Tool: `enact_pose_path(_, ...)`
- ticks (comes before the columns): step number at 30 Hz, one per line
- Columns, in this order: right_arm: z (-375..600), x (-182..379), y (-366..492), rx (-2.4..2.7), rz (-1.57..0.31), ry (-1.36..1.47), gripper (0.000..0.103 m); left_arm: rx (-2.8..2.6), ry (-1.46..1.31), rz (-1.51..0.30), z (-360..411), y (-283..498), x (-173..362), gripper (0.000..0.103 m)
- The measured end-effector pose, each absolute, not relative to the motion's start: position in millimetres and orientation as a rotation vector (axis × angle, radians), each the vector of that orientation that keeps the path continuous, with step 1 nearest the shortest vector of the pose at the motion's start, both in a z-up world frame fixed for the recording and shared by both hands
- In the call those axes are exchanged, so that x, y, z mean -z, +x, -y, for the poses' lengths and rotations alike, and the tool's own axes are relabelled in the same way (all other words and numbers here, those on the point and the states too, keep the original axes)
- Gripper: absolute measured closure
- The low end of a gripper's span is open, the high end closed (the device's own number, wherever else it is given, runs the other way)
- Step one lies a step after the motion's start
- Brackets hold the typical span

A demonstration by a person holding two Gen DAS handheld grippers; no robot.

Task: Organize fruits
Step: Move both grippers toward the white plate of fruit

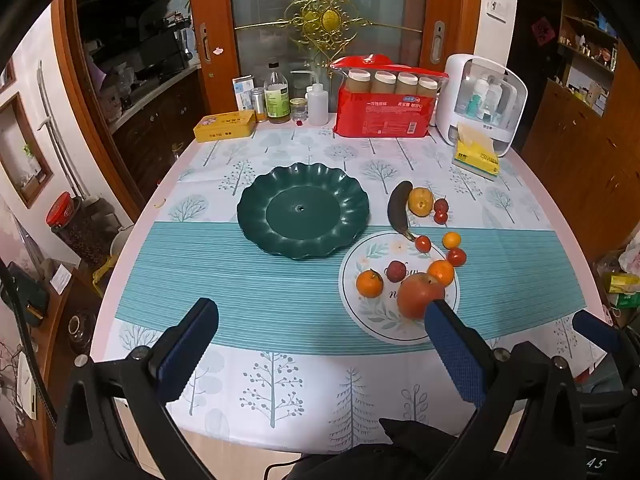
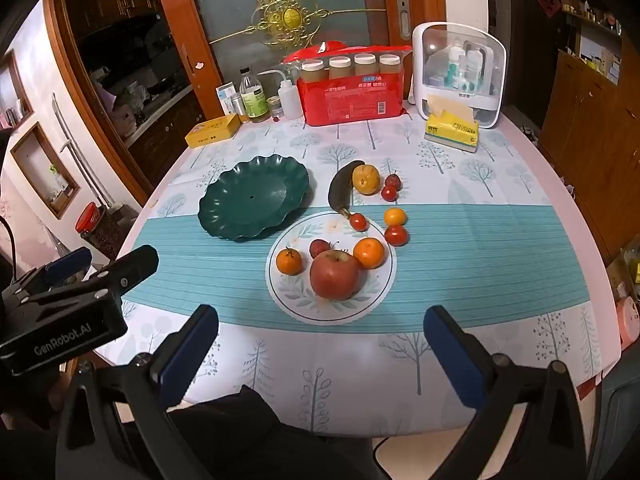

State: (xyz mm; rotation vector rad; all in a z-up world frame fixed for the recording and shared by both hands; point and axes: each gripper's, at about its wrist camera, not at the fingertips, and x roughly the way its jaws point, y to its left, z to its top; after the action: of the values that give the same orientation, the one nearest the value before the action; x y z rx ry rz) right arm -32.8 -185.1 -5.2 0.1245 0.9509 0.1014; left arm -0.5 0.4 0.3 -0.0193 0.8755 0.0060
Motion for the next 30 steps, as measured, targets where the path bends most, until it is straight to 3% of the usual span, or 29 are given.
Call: enact_pose_path(30, 196, 8, -19, -0.099, -0.957, 0.13, 0.0, -0.015, -0.013, -0.886, -2, 8, 2, 0.001)
